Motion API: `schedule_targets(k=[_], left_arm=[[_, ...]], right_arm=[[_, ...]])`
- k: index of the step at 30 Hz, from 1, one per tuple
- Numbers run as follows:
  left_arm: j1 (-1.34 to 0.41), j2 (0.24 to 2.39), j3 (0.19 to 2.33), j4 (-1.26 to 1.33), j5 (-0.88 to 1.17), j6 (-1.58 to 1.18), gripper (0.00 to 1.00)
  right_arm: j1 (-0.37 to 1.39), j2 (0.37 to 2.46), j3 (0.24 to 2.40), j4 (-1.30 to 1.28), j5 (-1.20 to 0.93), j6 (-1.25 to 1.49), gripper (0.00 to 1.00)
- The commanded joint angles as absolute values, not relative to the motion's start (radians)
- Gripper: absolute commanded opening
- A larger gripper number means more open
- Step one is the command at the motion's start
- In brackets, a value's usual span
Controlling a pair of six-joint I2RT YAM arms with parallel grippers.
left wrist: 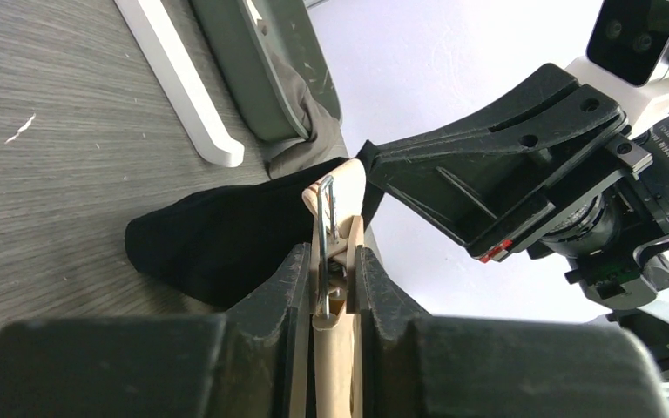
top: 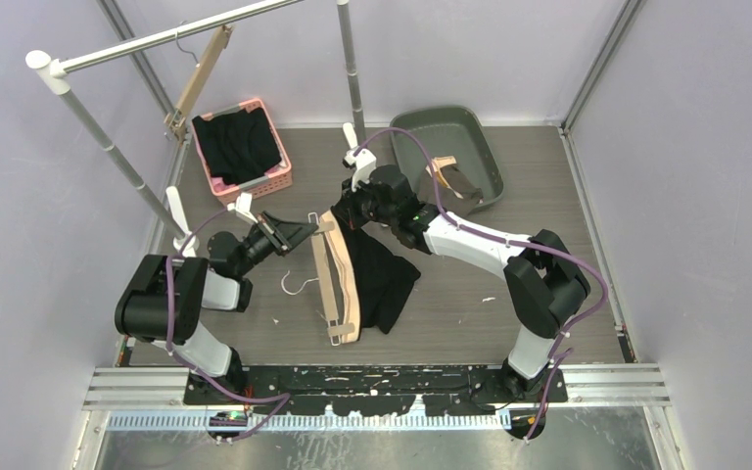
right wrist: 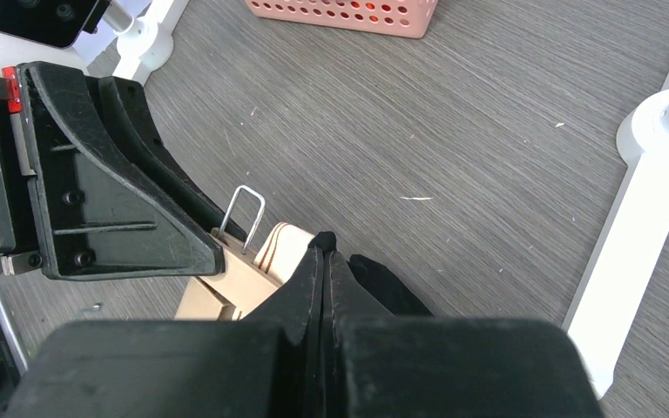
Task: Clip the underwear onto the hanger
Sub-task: Clamp the underwear onto the hanger.
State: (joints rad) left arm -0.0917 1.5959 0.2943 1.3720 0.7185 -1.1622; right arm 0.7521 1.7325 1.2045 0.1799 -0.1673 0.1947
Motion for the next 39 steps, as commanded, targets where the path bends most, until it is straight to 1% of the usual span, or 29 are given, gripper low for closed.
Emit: schedule_targets(k=[1,3,7,15,17,19,26,31,39], left_arm=[[-0.101,1.600,0.328,1.430,0.730,-1.160,0.23],[-0.101,1.600,0.328,1.430,0.732,-1.160,0.35],[-0.101,1.596,0.329,1.430,0.732,-1.161,0.48],[-0.103,1.598,0.331,1.430,0.732,-1.164,0.51],[-0.103,1.599,0.330,1.430,0.730,-1.163,0.53],[-0.103,1.601,0.328,1.430,0.725,-1.163,0.59],[-0.100,1.604,0.306,1.430,0.676,-1.164,0.66],[-0.095,1.594,0.286,1.430,0.638,-1.167,0.66],[-0.095,1.606,0.284,1.430,0.634,-1.166,0.66]], right_arm=[[0.749,1.722,1.253,0.257,-0.172,0.202,0.01],[0.749,1.723,1.252,0.257,-0.170,0.202,0.01],[0.749,1.724,1.248,0.254,-0.168,0.202,0.01],[0.749,1.724,1.238,0.254,-0.155,0.204,0.01],[0.750,1.724,1.236,0.253,-0.140,0.204,0.01],[0.749,1.722,1.233,0.253,-0.121,0.203,0.01],[0.722,1.725,1.233,0.253,-0.062,0.221,0.01],[0.682,1.759,1.242,0.235,-0.060,0.248,0.01],[0.662,1.809,1.254,0.208,-0.040,0.264,0.02]])
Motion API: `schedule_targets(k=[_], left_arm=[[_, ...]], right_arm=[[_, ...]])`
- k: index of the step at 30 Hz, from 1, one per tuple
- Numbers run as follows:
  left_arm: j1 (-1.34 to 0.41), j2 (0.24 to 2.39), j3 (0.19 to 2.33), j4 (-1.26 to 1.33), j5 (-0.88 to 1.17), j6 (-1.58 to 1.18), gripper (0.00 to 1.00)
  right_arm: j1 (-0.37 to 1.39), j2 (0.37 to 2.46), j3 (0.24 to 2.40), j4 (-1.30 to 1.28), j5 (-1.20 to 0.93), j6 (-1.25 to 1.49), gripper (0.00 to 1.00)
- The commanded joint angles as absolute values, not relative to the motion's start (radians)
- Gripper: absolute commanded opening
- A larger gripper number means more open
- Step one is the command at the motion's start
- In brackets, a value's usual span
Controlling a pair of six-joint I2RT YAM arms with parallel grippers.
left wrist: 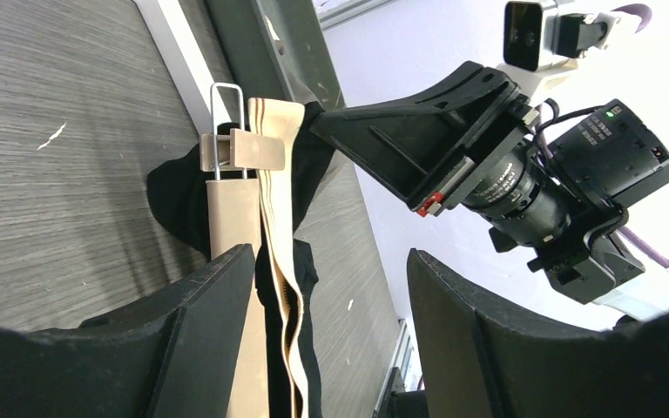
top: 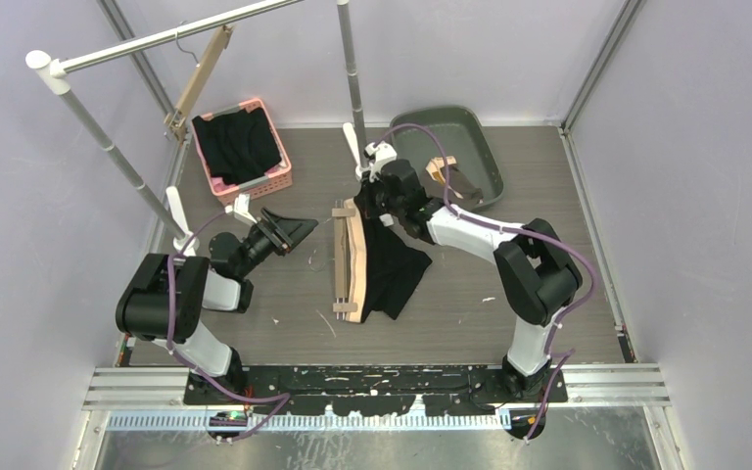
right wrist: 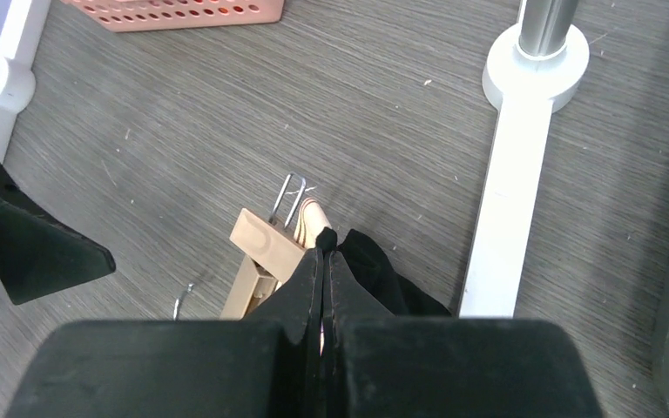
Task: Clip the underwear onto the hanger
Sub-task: Clamp the underwear onto the hanger.
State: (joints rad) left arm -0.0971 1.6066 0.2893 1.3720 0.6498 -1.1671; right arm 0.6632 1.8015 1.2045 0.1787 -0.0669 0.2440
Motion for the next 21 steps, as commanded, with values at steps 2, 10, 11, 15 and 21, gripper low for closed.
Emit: schedule_targets(k=[2,10,11,15,21], left_arm=[[-0.095,1.606,0.284,1.430,0.628,-1.169,0.66],[-0.095,1.627,0.285,1.430,0.610,-1.178,0.66],[-0.095,1.628,0.285,1.430,0.607,-1.181,0.66],[-0.095,1.623,0.292,1.410,0.592,-1.189,0.66],[-0.092,1.559,0.305,1.280,0.558,-1.156,0.67]], right_arm=[[0.654,1.824,1.267,0.177,-0.027,0.276,0.03],[0.633,1.852,1.313,0.092,0.091,0.307,0.33],[0.633,1.851,1.319,0.082,0.098,0.306,0.37],[0.653,1.837,1.346,0.037,0.121,0.311,0.48],[0.781,1.913,1.507,-0.207,0.244,0.331,0.53]])
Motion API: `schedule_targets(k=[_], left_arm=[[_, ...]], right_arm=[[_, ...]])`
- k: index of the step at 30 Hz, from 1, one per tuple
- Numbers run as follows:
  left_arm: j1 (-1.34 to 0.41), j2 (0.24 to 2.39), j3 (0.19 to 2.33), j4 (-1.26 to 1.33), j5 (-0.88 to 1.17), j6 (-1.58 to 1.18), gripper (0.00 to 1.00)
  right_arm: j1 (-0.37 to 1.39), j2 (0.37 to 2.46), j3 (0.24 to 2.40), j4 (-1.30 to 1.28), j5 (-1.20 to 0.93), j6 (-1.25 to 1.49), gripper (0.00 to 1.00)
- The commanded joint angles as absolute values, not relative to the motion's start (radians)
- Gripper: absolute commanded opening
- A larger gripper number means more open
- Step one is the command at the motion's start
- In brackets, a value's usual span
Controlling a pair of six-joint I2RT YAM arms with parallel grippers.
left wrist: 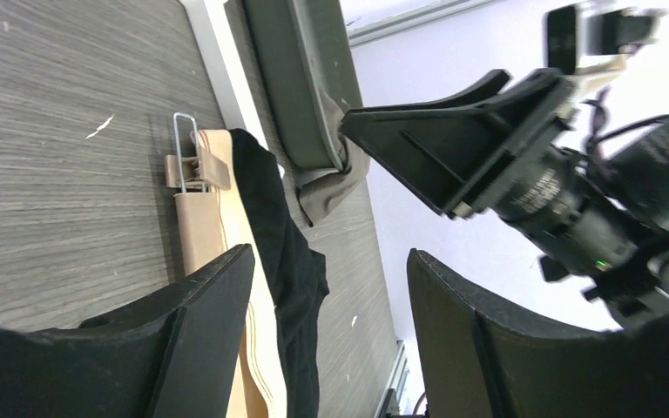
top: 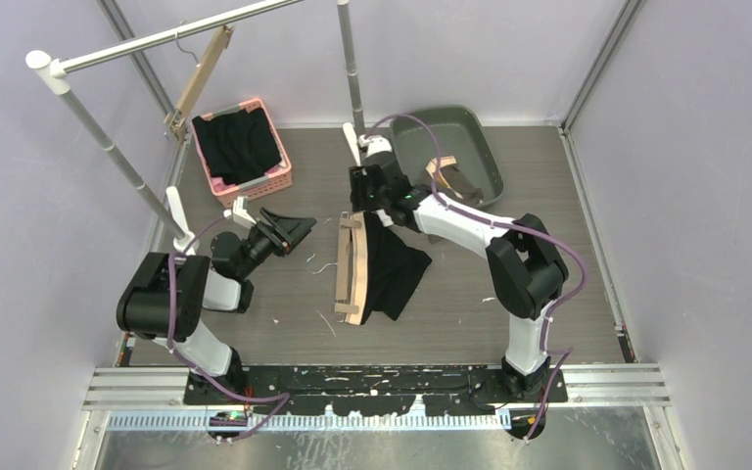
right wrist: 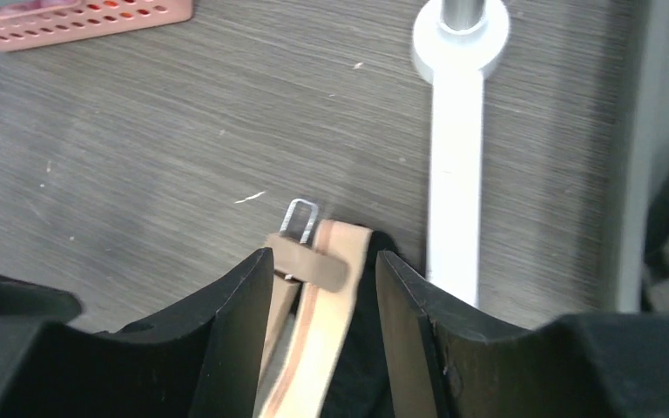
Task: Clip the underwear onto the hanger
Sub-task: Clamp the underwear onto the hanger.
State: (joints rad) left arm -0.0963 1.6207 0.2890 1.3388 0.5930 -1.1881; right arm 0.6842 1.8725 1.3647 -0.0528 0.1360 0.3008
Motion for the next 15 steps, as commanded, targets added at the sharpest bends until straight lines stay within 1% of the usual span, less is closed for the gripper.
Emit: schedule_targets(k=[1,4,6,7,9,10,12,15], left_arm=[[-0.091,1.536,0.305,1.229,0.550,-1.144,0.67],[-0.088,1.428,0.308,1.073,0.527,-1.088,0.70],[-0.086,1.349,0.315,0.940,0.504,-1.041,0.76],[-0.086,1.304,0.319,0.867,0.491,-1.015,0.80],[-0.086,1.201,0.333,0.717,0.452,-0.950,0.95],[-0.086,1.157,0.339,0.652,0.430,-0.925,0.99],[-0.086,1.076,0.350,0.524,0.387,-0.883,0.98],[-0.086,0.988,0.364,0.422,0.351,-0.846,0.98]], right_arm=[[0.806,1.936,1.538,-0.250,0.286,0.347,0.53],[0.847,2.001,1.596,-0.337,0.339,0.424,0.53],[0.852,2.020,1.595,-0.351,0.332,0.484,0.54],[0.855,2.028,1.591,-0.353,0.330,0.501,0.54],[0.862,2.042,1.592,-0.369,0.336,0.523,0.55],[0.867,2.049,1.593,-0.375,0.340,0.529,0.57],[0.877,2.059,1.594,-0.388,0.351,0.537,0.58],[0.885,2.081,1.602,-0.396,0.347,0.546,0.59]])
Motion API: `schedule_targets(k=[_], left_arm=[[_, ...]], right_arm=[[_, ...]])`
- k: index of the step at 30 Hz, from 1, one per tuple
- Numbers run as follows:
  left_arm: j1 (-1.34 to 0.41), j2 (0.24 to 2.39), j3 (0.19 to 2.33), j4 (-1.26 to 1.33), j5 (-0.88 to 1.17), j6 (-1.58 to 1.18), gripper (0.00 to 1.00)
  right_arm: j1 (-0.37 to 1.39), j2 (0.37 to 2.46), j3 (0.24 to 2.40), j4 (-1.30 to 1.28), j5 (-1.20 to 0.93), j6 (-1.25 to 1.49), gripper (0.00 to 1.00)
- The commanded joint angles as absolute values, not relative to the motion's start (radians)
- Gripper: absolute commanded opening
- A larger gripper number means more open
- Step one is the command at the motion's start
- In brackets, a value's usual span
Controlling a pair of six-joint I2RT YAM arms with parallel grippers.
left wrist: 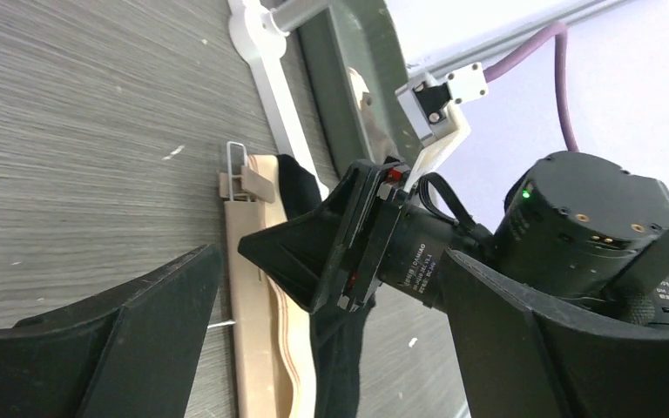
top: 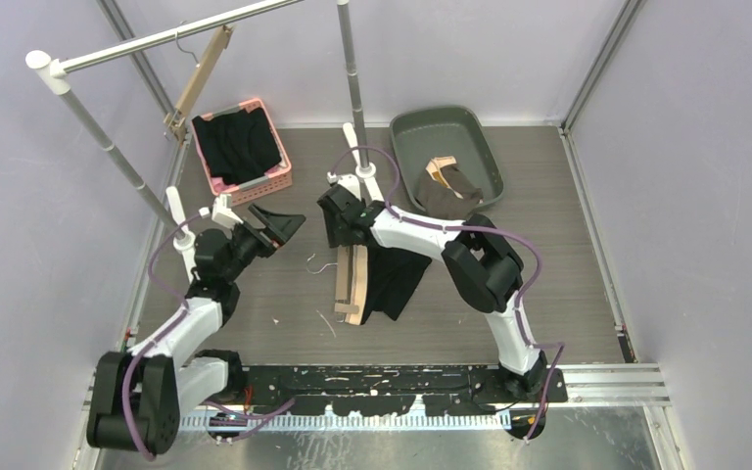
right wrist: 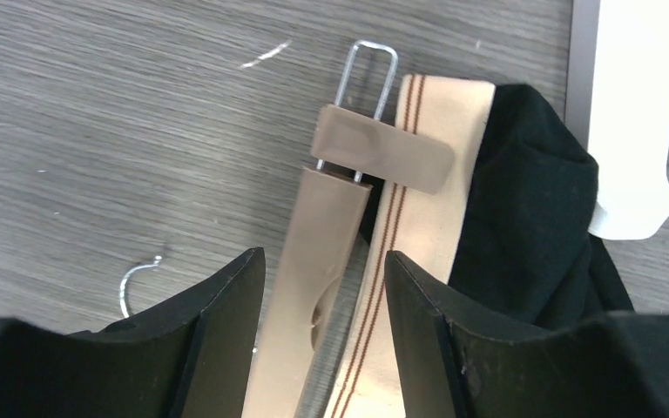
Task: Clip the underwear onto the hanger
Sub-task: Clamp the underwear onto the hanger, then pick up the hanger at the center of the board.
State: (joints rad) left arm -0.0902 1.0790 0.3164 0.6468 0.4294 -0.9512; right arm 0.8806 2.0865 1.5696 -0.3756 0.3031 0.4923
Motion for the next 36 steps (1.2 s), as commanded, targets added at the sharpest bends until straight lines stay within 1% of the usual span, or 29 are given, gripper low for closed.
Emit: schedule_targets(k=[1,6,13,17,20,23,24,27,31,36], left_arm=[[-0.086,0.973,0.369,0.401,0.345,-0.840,0.98],[-0.086,0.939,0.377,0.360,0.327,-0.828,0.98],[-0.086,0.953,0.376,0.370,0.326,-0.828,0.98],[-0.086,0.966,0.373,0.380,0.327,-0.830,0.98],[-0.087,0.977,0.371,0.387,0.328,-0.830,0.98],[-0.086,0.982,0.367,0.401,0.335,-0.830,0.98],[-0.087,0.981,0.366,0.407,0.339,-0.829,0.98],[-0.086,0.977,0.365,0.422,0.357,-0.827,0.98],[-0.086,0.954,0.359,0.449,0.386,-0.825,0.98],[-0.087,0.935,0.353,0.480,0.432,-0.825,0.98]], right_arm=[[0.886,2.088,1.608,-0.401,0.346,0.549,0.59],[0.889,2.115,1.625,-0.414,0.334,0.554,0.59],[0.889,2.143,1.636,-0.410,0.311,0.560,0.59],[0.890,2.152,1.643,-0.410,0.303,0.561,0.57],[0.889,2.148,1.640,-0.408,0.305,0.564,0.52],[0.890,2.132,1.633,-0.401,0.308,0.567,0.42],[0.890,2.126,1.628,-0.395,0.307,0.567,0.37],[0.889,2.106,1.623,-0.384,0.308,0.568,0.29],[0.886,2.064,1.607,-0.357,0.302,0.572,0.26],[0.859,2.000,1.573,-0.284,0.237,0.590,0.25]])
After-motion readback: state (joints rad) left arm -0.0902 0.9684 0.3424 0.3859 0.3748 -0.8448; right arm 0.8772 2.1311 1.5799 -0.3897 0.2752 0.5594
